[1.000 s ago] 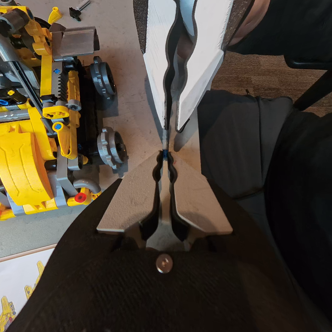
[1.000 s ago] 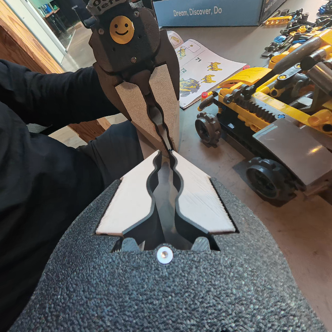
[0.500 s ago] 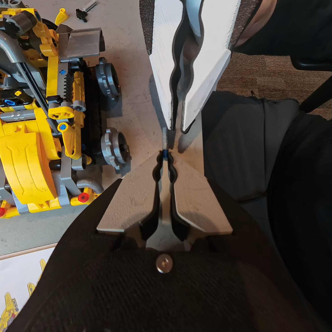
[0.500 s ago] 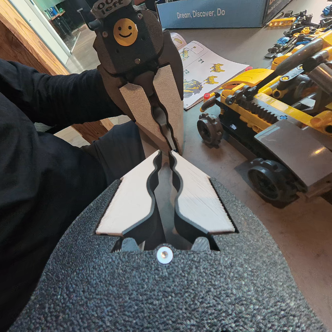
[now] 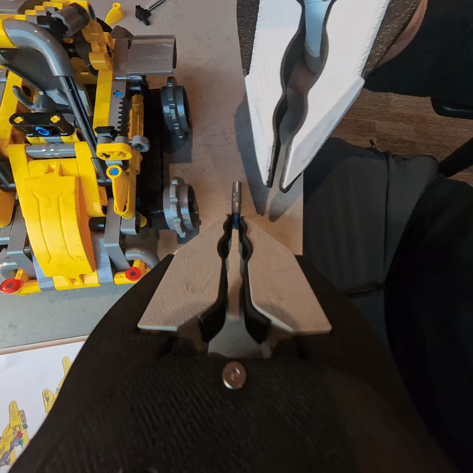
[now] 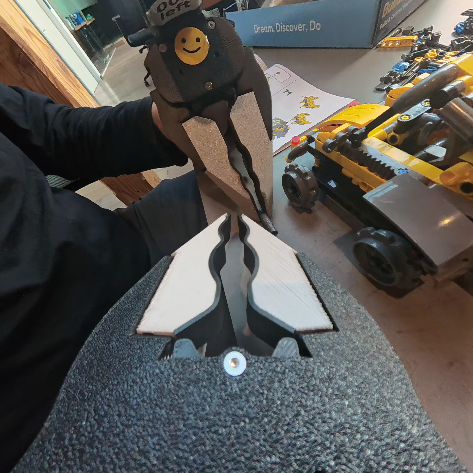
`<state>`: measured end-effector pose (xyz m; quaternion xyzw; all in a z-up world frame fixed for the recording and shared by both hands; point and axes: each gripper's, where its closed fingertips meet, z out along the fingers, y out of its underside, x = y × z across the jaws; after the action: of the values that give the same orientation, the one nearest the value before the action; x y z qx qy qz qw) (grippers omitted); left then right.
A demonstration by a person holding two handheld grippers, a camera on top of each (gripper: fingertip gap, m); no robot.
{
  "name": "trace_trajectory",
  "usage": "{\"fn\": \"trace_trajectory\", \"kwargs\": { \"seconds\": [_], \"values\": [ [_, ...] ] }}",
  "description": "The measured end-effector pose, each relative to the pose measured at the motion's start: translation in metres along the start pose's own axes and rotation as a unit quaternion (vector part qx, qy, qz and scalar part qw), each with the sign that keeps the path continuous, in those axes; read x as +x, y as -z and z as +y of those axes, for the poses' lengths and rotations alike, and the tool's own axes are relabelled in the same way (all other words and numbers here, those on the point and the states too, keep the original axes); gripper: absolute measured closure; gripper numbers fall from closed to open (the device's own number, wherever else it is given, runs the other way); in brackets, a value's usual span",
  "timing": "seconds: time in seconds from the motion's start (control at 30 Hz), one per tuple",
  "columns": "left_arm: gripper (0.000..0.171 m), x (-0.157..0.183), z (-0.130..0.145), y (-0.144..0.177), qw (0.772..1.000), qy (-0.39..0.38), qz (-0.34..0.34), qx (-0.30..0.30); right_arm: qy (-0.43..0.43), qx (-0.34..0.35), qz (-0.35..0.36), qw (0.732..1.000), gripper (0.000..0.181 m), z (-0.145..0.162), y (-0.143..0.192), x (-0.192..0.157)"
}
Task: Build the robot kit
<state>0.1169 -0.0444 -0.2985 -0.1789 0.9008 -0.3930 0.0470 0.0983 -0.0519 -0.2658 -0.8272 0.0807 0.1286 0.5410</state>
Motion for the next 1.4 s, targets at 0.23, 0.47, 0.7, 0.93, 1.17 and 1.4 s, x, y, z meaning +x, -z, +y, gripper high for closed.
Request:
{"fn": "trace_trajectory", "kwargs": {
  "seconds": [0.23, 0.47, 0.7, 0.93, 1.17, 1.4],
  "values": [
    [0.171, 0.0, 0.0, 0.0, 1.0, -0.006, -0.004, 0.0, 0.002, 0.002, 0.0, 1.0, 0.179, 0.0, 0.0, -0.001],
    [0.171, 0.002, 0.0, 0.0, 1.0, -0.009, 0.003, 0.0, 0.006, 0.002, 0.0, 1.0, 0.179, -0.001, -0.001, -0.001],
    [0.171, 0.003, 0.0, 0.0, 1.0, -0.007, 0.005, 0.0, 0.009, 0.004, -0.001, 1.0, 0.179, -0.001, -0.001, -0.002],
    [0.153, 0.002, 0.0, 0.001, 1.0, 0.006, 0.014, 0.003, 0.012, 0.009, -0.003, 1.0, 0.179, -0.002, 0.0, -0.003],
    [0.152, 0.001, 0.0, 0.001, 1.0, -0.004, 0.001, 0.001, 0.02, 0.089, 0.032, 0.995, 0.181, -0.018, 0.029, 0.008],
    [0.154, -0.001, 0.0, 0.001, 1.0, 0.002, -0.001, 0.002, -0.023, 0.065, 0.144, 0.987, 0.175, 0.0, 0.085, 0.058]
  ]
}}
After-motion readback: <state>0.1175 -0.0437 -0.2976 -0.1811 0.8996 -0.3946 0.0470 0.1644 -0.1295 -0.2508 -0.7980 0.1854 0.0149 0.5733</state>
